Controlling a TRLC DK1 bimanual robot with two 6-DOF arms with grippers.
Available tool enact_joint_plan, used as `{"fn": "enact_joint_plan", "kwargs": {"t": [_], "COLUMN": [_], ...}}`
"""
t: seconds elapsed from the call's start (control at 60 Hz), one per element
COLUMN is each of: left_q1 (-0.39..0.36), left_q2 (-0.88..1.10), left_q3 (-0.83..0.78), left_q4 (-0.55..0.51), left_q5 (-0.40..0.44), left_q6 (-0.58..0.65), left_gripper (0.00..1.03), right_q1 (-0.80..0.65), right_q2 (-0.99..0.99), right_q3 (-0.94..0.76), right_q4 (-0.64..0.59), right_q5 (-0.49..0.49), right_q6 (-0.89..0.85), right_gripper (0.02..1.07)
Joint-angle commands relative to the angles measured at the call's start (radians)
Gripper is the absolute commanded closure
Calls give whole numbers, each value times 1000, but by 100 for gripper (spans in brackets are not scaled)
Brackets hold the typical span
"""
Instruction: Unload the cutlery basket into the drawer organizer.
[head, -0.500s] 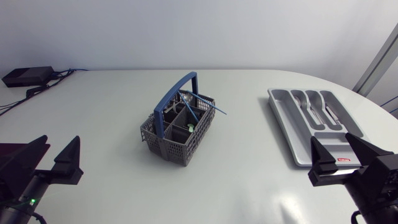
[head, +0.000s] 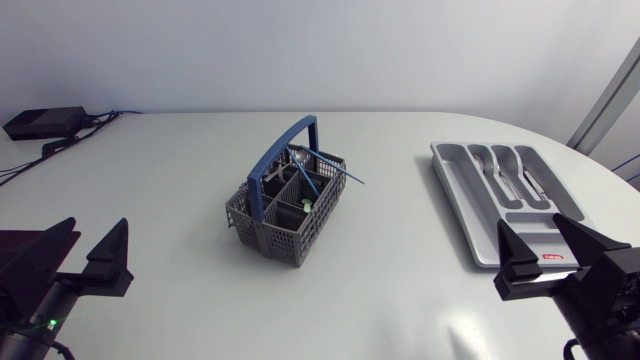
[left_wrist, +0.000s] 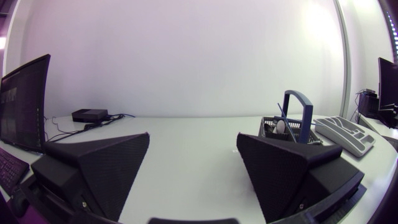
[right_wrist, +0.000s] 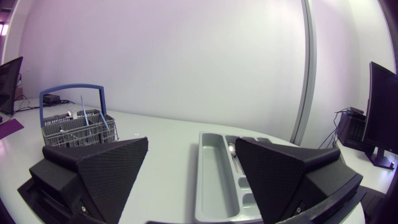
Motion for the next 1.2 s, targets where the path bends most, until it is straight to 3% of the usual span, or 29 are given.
{"fn": "enact_joint_plan", "kwargs": {"t": [0.0,0.317,0.55,0.75,0.85,1.033,1.117,1.183], "left_q1": [9,-12,-60,-145,-172,-244,-279,-285], "left_q2": [16,325,528,718,787,873,878,882], "left_q3": [22,206,379,557,614,666,669,671], "left_q4": [-18,-7,-104,-287,-330,-376,-377,-366], "left_q5": [-1,0,-26,-46,-44,-34,-34,-32], "left_q6": [-33,-61,-89,37,178,197,201,201], "left_gripper": [4,5,12,12,12,11,11,11], "right_q1": [23,97,164,250,298,382,406,406], "right_q2": [24,295,645,998,1148,1334,1404,1473], "right_q3": [36,172,332,596,711,880,929,969], "right_q4": [5,109,152,-20,-84,-210,-202,-205], "right_q5": [12,47,99,125,124,112,107,41], "right_q6": [22,36,35,19,-62,-176,-195,-232], "right_gripper": [6,7,7,7,7,7,7,10]}}
